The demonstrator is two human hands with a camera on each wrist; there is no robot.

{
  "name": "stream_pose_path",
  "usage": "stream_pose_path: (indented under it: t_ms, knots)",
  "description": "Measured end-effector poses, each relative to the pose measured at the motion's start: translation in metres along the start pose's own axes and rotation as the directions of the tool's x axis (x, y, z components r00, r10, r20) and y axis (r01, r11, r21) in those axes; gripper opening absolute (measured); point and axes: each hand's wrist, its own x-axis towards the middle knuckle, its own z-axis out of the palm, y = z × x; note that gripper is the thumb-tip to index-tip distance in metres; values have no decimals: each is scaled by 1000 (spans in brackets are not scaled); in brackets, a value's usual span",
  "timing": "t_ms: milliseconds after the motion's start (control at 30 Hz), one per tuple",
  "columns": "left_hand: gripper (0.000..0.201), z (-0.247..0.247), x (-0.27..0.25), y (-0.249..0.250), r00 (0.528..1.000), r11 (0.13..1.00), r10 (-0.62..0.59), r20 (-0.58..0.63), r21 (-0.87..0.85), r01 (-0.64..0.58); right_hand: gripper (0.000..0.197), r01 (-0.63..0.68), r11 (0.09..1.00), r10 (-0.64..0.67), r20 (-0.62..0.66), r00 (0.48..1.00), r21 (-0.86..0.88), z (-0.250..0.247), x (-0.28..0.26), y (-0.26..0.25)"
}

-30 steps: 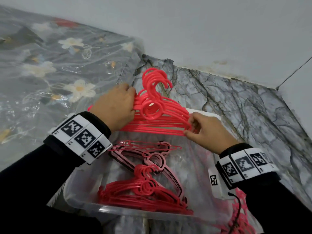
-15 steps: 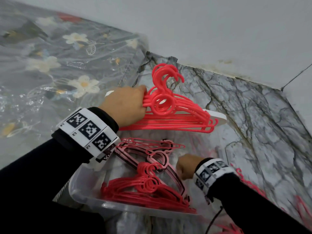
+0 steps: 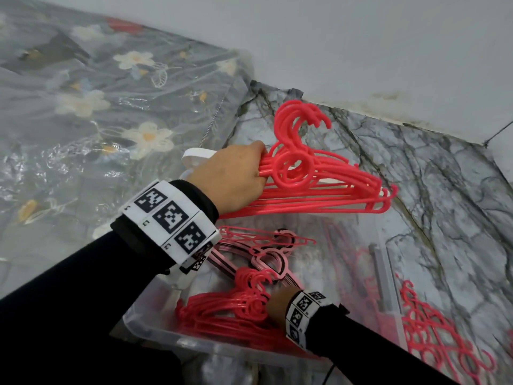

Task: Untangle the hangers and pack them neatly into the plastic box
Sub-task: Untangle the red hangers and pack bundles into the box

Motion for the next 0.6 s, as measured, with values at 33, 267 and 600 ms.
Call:
stream_pose_path:
  t_ms: [33, 267, 600]
  knots:
    - [9, 0, 1, 0, 1000, 1000, 3, -3, -14, -3, 41, 33, 999, -33, -12, 999, 15, 1, -1, 1]
    - [8, -3, 0, 1, 1000, 999, 16, -9, -45, -16, 45, 7, 1000, -7, 12, 1000, -14, 1, -4, 1]
    - [8, -6, -1, 3, 1000, 1000, 5, 11, 24, -5, 27, 81, 993, -70, 120, 990, -88, -29, -12, -18]
